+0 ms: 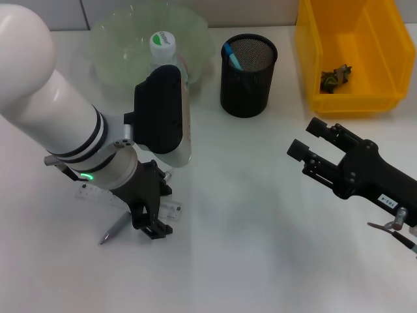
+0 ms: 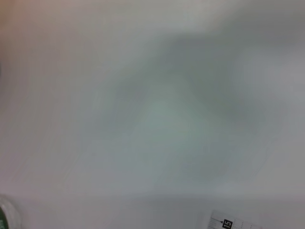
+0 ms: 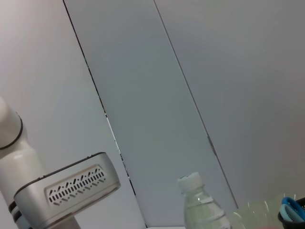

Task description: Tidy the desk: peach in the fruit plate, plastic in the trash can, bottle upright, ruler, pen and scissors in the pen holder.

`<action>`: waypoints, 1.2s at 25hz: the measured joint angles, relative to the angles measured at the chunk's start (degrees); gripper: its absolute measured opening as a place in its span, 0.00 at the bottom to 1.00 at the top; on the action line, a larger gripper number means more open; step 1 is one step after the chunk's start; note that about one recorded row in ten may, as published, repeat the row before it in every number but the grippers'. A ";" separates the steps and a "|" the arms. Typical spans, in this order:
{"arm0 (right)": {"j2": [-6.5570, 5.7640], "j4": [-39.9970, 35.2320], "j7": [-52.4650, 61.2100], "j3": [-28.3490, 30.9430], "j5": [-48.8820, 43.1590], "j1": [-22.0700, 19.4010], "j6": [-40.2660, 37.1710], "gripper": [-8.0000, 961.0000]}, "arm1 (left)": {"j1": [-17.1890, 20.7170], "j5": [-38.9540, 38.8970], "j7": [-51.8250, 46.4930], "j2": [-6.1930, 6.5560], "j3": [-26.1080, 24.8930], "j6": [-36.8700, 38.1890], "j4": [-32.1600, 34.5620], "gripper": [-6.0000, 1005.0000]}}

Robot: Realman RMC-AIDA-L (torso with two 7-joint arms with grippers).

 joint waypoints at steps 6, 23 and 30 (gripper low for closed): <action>-0.01 0.20 0.00 0.00 0.00 0.04 -0.14 0.75 | -0.01 0.16 -0.43 0.00 -0.01 -0.03 -0.05 0.71; 0.05 0.41 0.02 0.00 0.00 0.20 -0.35 0.75 | -0.24 0.73 -0.64 0.01 -0.03 0.85 -0.03 0.52; 0.08 0.58 0.06 0.00 0.00 0.20 -0.45 0.75 | -0.47 1.09 -1.18 0.03 -0.07 1.52 0.13 0.41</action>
